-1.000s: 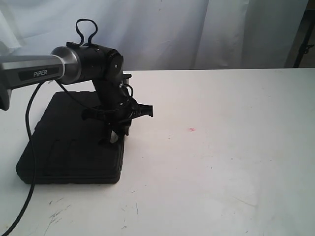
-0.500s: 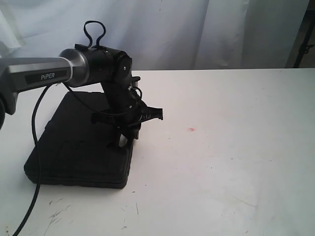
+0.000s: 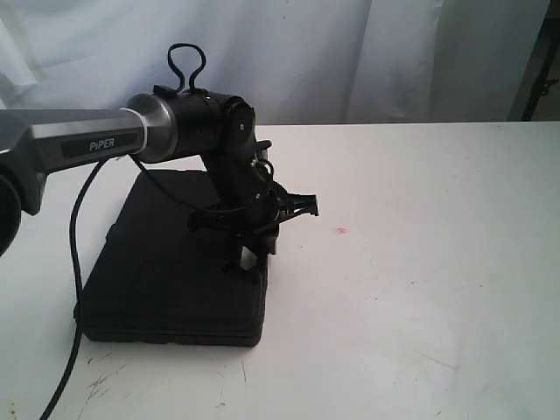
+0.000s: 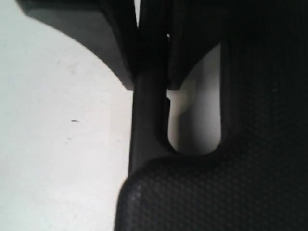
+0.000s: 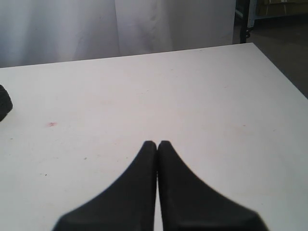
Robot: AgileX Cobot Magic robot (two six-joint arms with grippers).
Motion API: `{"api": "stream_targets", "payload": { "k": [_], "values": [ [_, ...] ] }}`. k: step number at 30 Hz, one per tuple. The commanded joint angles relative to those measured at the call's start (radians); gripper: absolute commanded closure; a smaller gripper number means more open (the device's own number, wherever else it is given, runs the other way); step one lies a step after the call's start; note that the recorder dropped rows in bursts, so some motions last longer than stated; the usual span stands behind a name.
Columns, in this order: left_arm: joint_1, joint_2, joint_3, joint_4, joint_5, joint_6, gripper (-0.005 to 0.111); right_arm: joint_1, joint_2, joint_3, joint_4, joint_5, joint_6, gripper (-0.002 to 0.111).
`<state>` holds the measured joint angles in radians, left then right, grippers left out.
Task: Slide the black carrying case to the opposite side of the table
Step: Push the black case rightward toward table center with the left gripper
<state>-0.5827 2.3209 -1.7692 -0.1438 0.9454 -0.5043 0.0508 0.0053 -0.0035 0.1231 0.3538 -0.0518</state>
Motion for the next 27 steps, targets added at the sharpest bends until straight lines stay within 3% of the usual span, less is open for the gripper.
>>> {"api": "stream_targets", "payload": {
  "k": [1, 14, 27],
  "values": [
    [-0.036, -0.006, -0.005, -0.075, -0.052, -0.021, 0.107, 0.002, -0.005, 0.003, -0.002, -0.008, 0.0, 0.108],
    [-0.078, -0.006, -0.008, -0.147, -0.169, -0.026, 0.107, 0.002, -0.005, 0.003, -0.002, -0.008, 0.0, 0.108],
    [-0.114, 0.075, -0.197, -0.131, -0.093, -0.062, 0.107, 0.002, -0.005, 0.003, -0.002, -0.008, 0.0, 0.108]
  ]
}}
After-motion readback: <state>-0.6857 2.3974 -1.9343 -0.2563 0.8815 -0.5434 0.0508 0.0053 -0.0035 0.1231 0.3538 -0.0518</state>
